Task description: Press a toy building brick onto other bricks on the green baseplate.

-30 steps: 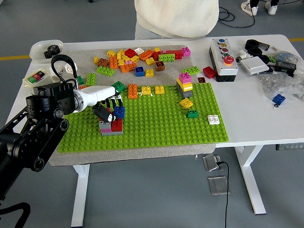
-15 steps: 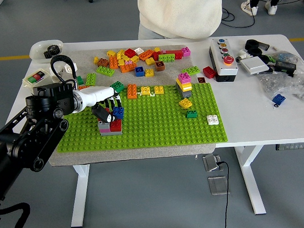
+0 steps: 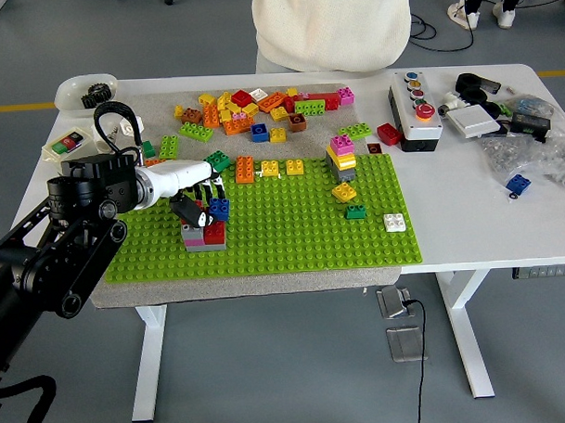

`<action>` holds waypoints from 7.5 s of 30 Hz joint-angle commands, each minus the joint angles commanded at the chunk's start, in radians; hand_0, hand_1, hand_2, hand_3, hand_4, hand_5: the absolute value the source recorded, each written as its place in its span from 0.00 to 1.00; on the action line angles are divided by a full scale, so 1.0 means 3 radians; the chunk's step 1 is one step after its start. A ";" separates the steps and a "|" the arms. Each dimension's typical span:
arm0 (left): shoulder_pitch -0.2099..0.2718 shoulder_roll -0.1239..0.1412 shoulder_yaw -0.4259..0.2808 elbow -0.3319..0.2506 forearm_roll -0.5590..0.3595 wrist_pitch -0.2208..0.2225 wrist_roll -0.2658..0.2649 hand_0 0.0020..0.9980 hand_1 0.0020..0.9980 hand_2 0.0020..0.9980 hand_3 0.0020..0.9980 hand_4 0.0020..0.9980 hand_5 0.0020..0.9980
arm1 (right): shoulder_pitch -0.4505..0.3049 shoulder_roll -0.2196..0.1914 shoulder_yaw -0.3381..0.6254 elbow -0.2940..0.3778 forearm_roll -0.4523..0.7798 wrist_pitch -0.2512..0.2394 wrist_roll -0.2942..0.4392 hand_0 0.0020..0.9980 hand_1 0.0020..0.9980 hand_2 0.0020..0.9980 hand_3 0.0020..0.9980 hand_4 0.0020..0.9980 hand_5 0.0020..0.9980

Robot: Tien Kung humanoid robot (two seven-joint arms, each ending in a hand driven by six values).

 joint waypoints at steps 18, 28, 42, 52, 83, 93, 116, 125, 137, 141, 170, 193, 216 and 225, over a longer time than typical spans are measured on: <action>-0.0003 -0.0001 -0.0014 0.0005 0.0000 -0.0042 0.0013 0.74 0.68 0.61 0.60 0.81 0.25 | -0.0001 -0.0001 0.0001 0.0000 0.0001 0.0002 0.0001 0.75 0.64 0.68 0.61 0.87 0.52; -0.0008 0.0000 -0.0018 0.0005 0.0000 -0.0041 0.0016 0.75 0.69 0.65 0.62 0.82 0.25 | 0.0003 -0.0001 0.0000 0.0000 0.0006 0.0002 0.0002 0.75 0.64 0.68 0.61 0.87 0.52; -0.0006 -0.0004 -0.0016 0.0010 0.0000 -0.0034 0.0008 0.76 0.69 0.67 0.63 0.85 0.26 | 0.0001 -0.0002 -0.0006 0.0000 0.0015 0.0001 0.0002 0.75 0.64 0.68 0.61 0.87 0.52; -0.0013 -0.0003 -0.0022 0.0016 0.0000 -0.0015 -0.0002 0.77 0.70 0.68 0.66 0.88 0.29 | 0.0004 -0.0003 -0.0009 0.0000 0.0022 0.0000 0.0002 0.75 0.64 0.68 0.61 0.87 0.52; 0.0004 0.0018 -0.0038 -0.0109 0.0000 -0.0026 -0.0046 0.77 0.70 0.73 0.71 0.93 0.31 | -0.0006 -0.0004 -0.0013 0.0000 0.0021 -0.0001 -0.0002 0.75 0.64 0.68 0.61 0.87 0.52; 0.0036 0.0050 -0.0043 -0.0369 0.0000 -0.0044 -0.0036 0.78 0.70 0.73 0.72 0.94 0.32 | -0.0009 0.0002 -0.0017 0.0000 0.0024 0.0000 -0.0002 0.75 0.64 0.68 0.61 0.87 0.52; 0.0509 0.0254 -0.0038 -0.0859 0.0000 0.0660 -0.0367 1.00 0.99 0.90 0.59 1.00 0.53 | 0.0011 -0.0019 0.0002 0.0000 0.0033 0.0005 -0.0006 0.75 0.64 0.68 0.61 0.87 0.52; 0.0710 0.0321 0.0001 -0.0833 0.0000 0.1268 -0.0568 1.00 0.99 0.90 0.59 1.00 0.60 | 0.0009 -0.0019 0.0023 0.0000 0.0023 0.0015 -0.0008 0.75 0.64 0.68 0.61 0.87 0.52; 0.0819 0.0331 0.0021 -0.0667 0.0000 0.1454 -0.0657 1.00 0.98 0.90 0.60 1.00 0.65 | 0.0028 -0.0012 0.0019 0.0000 0.0030 0.0015 -0.0010 0.75 0.64 0.68 0.61 0.87 0.52; 0.0830 0.0323 0.0028 -0.0641 0.0000 0.1446 -0.0657 1.00 0.98 0.90 0.60 1.00 0.66 | 0.0027 -0.0013 0.0020 0.0000 0.0027 0.0016 -0.0012 0.75 0.64 0.68 0.61 0.87 0.52; 0.0892 0.0308 0.0038 -0.0546 0.0000 0.1406 -0.0645 1.00 0.98 0.90 0.60 1.00 0.66 | 0.0024 -0.0009 0.0020 0.0000 0.0003 0.0022 -0.0013 0.75 0.64 0.68 0.61 0.87 0.52; 0.0846 0.0315 0.0007 -0.0459 0.0000 0.1394 -0.0633 1.00 0.97 0.89 0.60 1.00 0.66 | 0.0033 -0.0010 0.0019 0.0000 0.0012 0.0025 -0.0009 0.75 0.64 0.68 0.61 0.87 0.52; 0.0865 0.0311 0.0018 -0.0366 0.0000 0.1343 -0.0613 1.00 0.96 0.89 0.61 1.00 0.66 | 0.0037 -0.0012 0.0020 0.0000 0.0026 0.0032 -0.0002 0.75 0.64 0.68 0.61 0.87 0.52; 0.0877 0.0317 -0.0043 -0.0493 0.0000 0.1299 -0.0612 1.00 0.96 0.88 0.60 1.00 0.66 | 0.0031 -0.0013 0.0025 0.0000 0.0029 0.0030 -0.0002 0.75 0.64 0.69 0.61 0.87 0.52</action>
